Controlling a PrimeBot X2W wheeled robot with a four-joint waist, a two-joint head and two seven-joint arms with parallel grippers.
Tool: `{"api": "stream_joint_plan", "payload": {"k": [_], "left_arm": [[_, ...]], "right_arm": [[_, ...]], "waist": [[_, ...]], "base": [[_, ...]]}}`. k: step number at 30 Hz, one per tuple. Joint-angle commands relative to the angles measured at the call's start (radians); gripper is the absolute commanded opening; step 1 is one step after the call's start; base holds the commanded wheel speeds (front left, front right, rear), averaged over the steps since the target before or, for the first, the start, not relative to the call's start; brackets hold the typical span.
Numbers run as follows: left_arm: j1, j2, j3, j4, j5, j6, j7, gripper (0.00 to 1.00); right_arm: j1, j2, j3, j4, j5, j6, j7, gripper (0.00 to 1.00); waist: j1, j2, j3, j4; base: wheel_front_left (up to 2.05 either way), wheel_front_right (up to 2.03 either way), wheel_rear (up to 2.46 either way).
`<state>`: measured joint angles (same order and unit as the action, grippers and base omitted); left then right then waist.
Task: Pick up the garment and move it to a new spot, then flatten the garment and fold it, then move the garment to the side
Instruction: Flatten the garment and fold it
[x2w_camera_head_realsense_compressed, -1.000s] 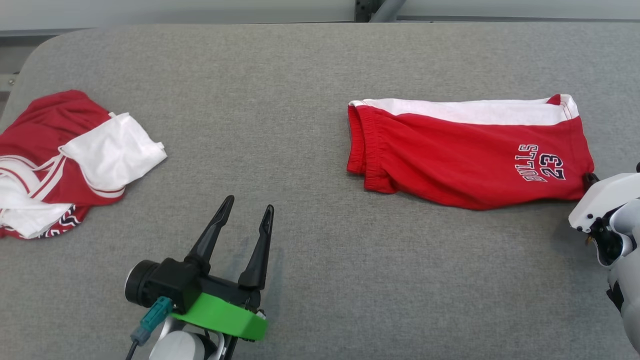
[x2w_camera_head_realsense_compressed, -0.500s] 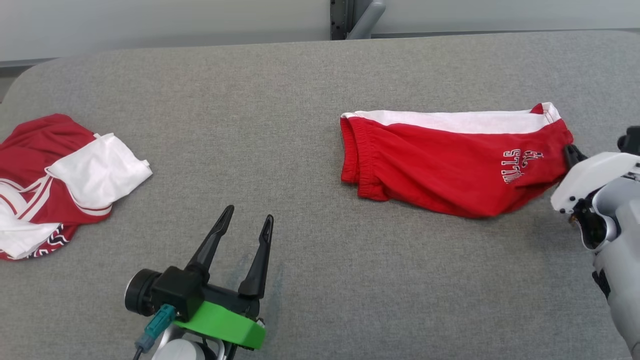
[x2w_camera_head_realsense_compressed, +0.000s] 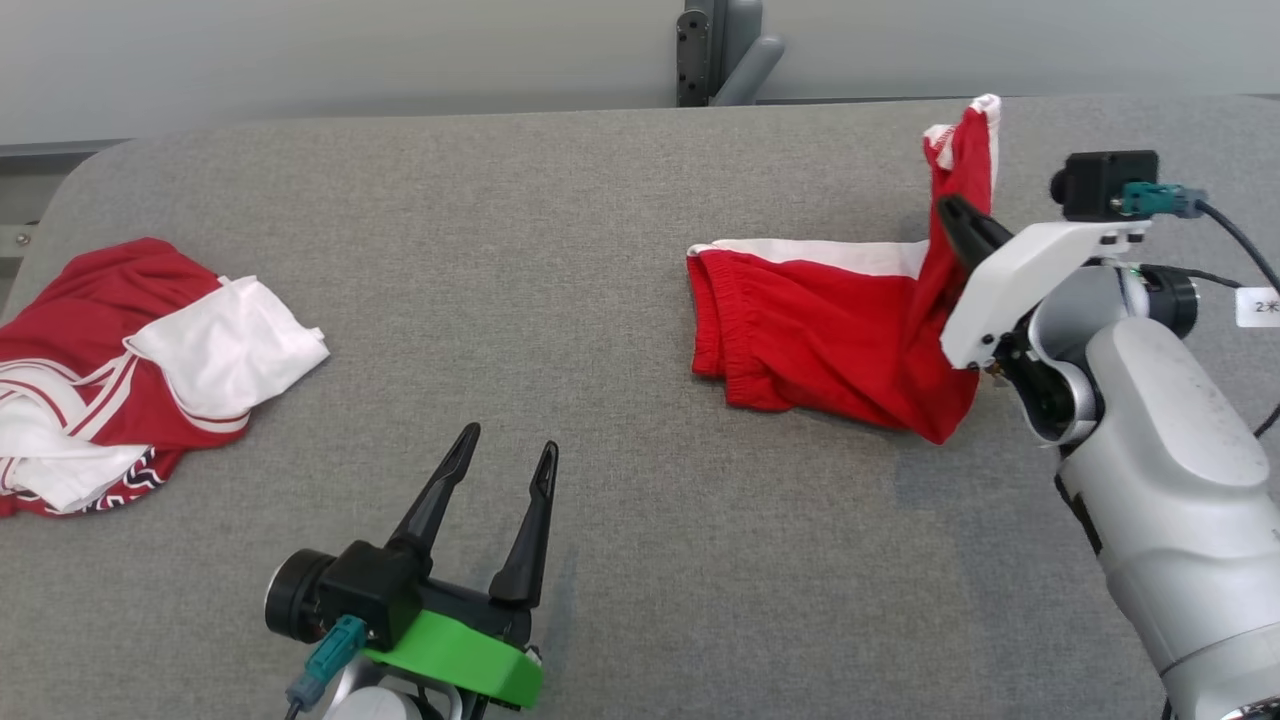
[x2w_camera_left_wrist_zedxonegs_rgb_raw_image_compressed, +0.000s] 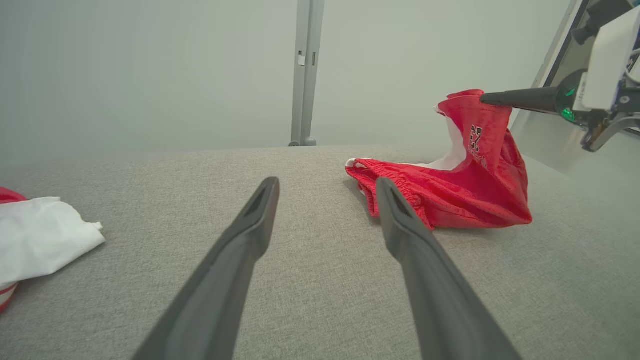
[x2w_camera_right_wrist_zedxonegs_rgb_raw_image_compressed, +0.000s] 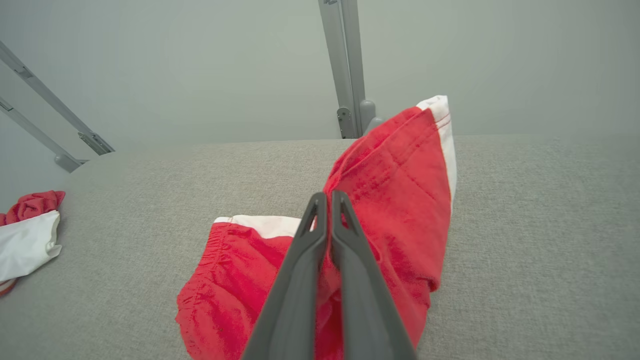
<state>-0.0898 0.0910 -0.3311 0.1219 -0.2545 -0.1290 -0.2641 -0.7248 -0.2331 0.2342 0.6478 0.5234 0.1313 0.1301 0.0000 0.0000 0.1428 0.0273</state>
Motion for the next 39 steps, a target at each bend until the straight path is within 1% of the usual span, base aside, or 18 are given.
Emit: {"api": "stream_joint_plan", "payload": {"k": [1,5,8,15,21,22,23,24,25,27,28,30,34,38,39], "left_arm": [[0.001,-0.001,0.000,0.002,-0.001,-0.003,0.000,1.00],[0.000,-0.002,0.004,0.005,-0.007,-0.003,0.000,1.00],[0.003,-0.005,0.007,0.006,-0.021,-0.003,0.000,1.00],[-0.028,-0.011,-0.015,0.003,-0.036,-0.003,0.000,1.00],[-0.027,-0.008,-0.013,0.006,-0.036,-0.003,0.000,1.00],[-0.024,-0.007,-0.011,0.007,-0.036,-0.003,0.000,1.00],[-0.020,-0.006,-0.009,0.009,-0.036,-0.003,0.000,1.00],[-0.015,-0.006,-0.006,0.011,-0.035,-0.003,0.000,1.00],[-0.011,-0.006,-0.003,0.013,-0.034,-0.003,0.000,1.00],[-0.003,-0.007,0.000,0.017,-0.028,-0.003,0.000,1.00],[0.006,-0.009,0.006,0.020,-0.024,-0.003,0.000,1.00],[0.015,-0.012,0.015,0.022,-0.018,-0.003,0.000,1.00],[0.039,-0.017,0.041,0.026,-0.015,0.001,0.000,1.00],[0.054,-0.021,0.084,0.020,-0.019,0.007,0.000,1.00],[0.054,-0.021,0.084,0.020,-0.019,0.007,0.000,1.00]], "right_arm": [[-0.001,0.011,0.014,-0.017,-0.010,-0.001,0.010,0.00],[0.006,0.043,0.055,-0.063,-0.014,-0.001,0.038,0.00],[0.005,0.079,0.085,-0.069,-0.007,-0.001,0.059,0.00],[-0.012,0.140,0.151,-0.002,0.008,-0.001,0.072,0.00],[-0.016,0.161,0.216,0.055,0.023,-0.001,0.056,0.00],[-0.015,0.163,0.225,0.059,0.025,-0.001,0.050,0.07],[-0.012,0.166,0.237,0.062,0.031,-0.001,0.046,0.29],[-0.008,0.169,0.249,0.062,0.040,-0.001,0.041,0.55],[-0.002,0.172,0.259,0.057,0.049,-0.001,0.034,1.00],[0.015,0.175,0.282,0.042,0.076,-0.001,0.021,1.00],[0.030,0.175,0.300,0.015,0.099,-0.001,-0.004,1.00],[0.047,0.174,0.312,-0.008,0.110,-0.001,-0.036,1.00],[0.083,0.151,0.320,-0.046,0.086,-0.001,-0.109,1.00],[0.133,0.124,0.304,-0.071,0.041,-0.001,-0.205,1.00],[0.133,0.124,0.304,-0.071,0.041,-0.001,-0.205,1.00]], "waist": [[0.0000,0.0000,-0.003,0.011],[0.0000,0.0000,-0.002,0.029],[0.0000,0.0000,0.004,0.036],[0.0000,0.0000,0.020,0.060],[0.0000,0.0000,0.025,0.072],[0.0000,0.0000,0.023,0.071],[0.0000,0.0000,0.019,0.068],[0.0000,0.0000,0.015,0.065],[0.0000,0.0000,0.010,0.061],[0.0000,0.0000,-0.002,0.052],[0.0000,0.0000,-0.015,0.038],[0.0000,0.0000,-0.030,0.021],[0.0000,0.0000,-0.057,-0.023],[0.0000,0.0000,-0.073,-0.072],[0.0000,0.0000,-0.073,-0.072]], "base": [[0.00,0.00,0.00],[0.00,0.00,0.00],[0.00,0.00,0.00],[0.00,0.00,0.00],[0.00,0.00,0.00],[0.00,0.00,0.00],[0.00,0.00,0.00],[0.00,0.00,0.00],[0.00,0.00,0.00],[0.00,0.00,0.00],[0.00,0.00,0.00],[0.00,0.00,0.00],[0.00,0.00,0.00],[0.00,0.00,0.00],[0.00,0.00,0.00]]}}
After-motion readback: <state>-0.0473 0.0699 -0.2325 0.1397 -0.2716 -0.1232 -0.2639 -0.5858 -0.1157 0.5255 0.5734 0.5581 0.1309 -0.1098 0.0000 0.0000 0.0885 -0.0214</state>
